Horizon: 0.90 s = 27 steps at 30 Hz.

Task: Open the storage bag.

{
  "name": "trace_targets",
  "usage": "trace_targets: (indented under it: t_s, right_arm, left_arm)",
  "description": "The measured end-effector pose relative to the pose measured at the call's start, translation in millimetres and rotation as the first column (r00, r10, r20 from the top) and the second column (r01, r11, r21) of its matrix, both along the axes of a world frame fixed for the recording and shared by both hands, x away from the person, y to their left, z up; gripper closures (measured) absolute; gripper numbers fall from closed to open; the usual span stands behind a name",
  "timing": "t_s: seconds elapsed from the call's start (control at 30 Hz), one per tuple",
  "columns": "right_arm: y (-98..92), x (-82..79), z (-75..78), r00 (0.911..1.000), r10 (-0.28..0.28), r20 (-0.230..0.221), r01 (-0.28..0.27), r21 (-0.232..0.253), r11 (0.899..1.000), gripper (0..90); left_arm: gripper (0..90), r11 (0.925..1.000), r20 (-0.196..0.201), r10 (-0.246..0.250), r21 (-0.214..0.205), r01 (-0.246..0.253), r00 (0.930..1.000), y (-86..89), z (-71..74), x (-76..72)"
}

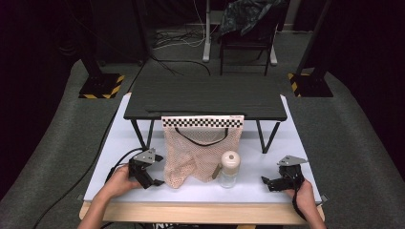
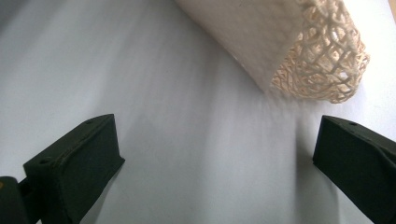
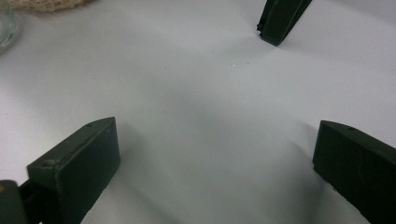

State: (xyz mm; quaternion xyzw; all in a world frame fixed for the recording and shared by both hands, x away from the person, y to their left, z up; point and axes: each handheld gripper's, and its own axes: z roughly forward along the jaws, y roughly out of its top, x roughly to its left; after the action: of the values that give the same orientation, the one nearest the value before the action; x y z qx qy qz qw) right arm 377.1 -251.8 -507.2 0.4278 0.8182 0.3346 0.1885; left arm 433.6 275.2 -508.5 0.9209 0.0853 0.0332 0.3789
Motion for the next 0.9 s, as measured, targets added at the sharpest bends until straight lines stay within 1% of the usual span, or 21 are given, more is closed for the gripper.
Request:
trace_targets:
  t_s: [0.07,0.17,0.23,0.27,0.3,0.33,0.43,0.5,0.53,0.57,0.6,0.67,0.8,0.83,0.87,0.9]
  right_arm:
    - [0.0,0.0,0.0,1.0,0.0,0.0,0.0,0.0,1.0,0.0]
    - [0.0,0.1,0.0,1.0,0.0,0.0,0.0,0.0,1.0,0.0]
    - [0.0,0.1,0.0,1.0,0.0,-0.001,0.0,0.001,1.0,0.0]
    - [-0.1,0.2,0.0,1.0,0.0,-0.001,0.0,0.001,1.0,0.0]
    - [0.0,0.1,0.0,1.0,0.0,0.0,0.0,0.001,1.0,0.0]
    - [0.0,0.1,0.0,1.0,0.0,0.0,0.0,0.0,1.0,0.0]
    - [0.0,-0.1,0.0,1.0,0.002,0.004,-0.002,-0.003,1.0,0.0]
    - [0.0,0.0,0.0,1.0,0.001,0.001,-0.001,0.0,1.0,0.0]
    - [0.0,0.0,0.0,1.0,0.001,0.001,-0.001,0.0,1.0,0.0]
    - [-0.1,0.2,0.0,1.0,0.001,-0.001,-0.001,0.0,1.0,0.0]
    - [-0.1,0.2,0.0,1.0,0.001,-0.001,-0.001,0.0,1.0,0.0]
    - [-0.1,0.2,0.0,1.0,0.001,-0.001,-0.001,0.0,1.0,0.0]
    - [-0.1,0.1,0.0,1.0,0.0,-0.001,0.0,0.001,1.0,0.0]
    - [-0.1,0.1,0.0,1.0,0.0,-0.001,0.0,0.001,1.0,0.0]
    - [-0.1,0.1,-0.1,1.0,0.0,-0.001,0.0,0.002,1.0,0.0]
    - [-0.1,0.1,0.0,1.0,0.0,-0.001,0.0,0.002,1.0,0.0]
  left_arm:
    - [0.2,0.9996,-0.016,0.026,-0.007,-0.026,0.9995,-0.9,0.3,-0.8]
    - [0.5,0.9981,-0.008,0.062,0.007,-0.062,0.998,-3.4,1.2,-3.9]
    - [0.5,0.9977,-0.011,0.067,0.014,-0.067,0.9977,-3.8,2.1,-4.5]
    - [0.6,0.9964,-0.023,0.072,0.045,-0.071,0.9971,-3.0,5.4,-6.3]
    - [1.8,0.9964,-0.023,0.072,0.045,-0.071,0.9971,-3.0,5.4,-6.3]
    - [2.6,0.9948,-0.02,0.078,0.067,-0.077,0.9967,0.5,8.4,-8.1]
    - [2.0,0.9909,-0.02,0.102,0.091,-0.1,0.9946,7.5,12.3,-11.1]
    - [2.1,0.9867,0.002,0.127,0.102,-0.126,0.9919,11.6,15.7,-13.5]
    - [1.8,0.9867,0.002,0.127,0.102,-0.126,0.9919,11.6,15.7,-13.5]
    - [1.8,0.9859,0.017,0.136,0.096,-0.137,0.9906,14.5,19.7,-15.3]
    - [2.0,0.9859,0.017,0.136,0.096,-0.137,0.9906,14.5,19.7,-15.3]
    - [1.9,0.9849,0.033,0.142,0.095,-0.145,0.9893,15.1,24.1,-17.5]
    - [1.8,0.9879,0.06,0.117,0.095,-0.122,0.9914,11.3,34.0,-22.1]
    - [1.8,0.9886,0.061,0.112,0.094,-0.118,0.9918,9.3,36.2,-23.3]
    - [1.8,0.9878,0.078,0.112,0.1,-0.119,0.9907,4.8,41.0,-25.4]
    - [1.8,0.9883,0.081,0.105,0.102,-0.113,0.9912,2.1,44.2,-26.5]
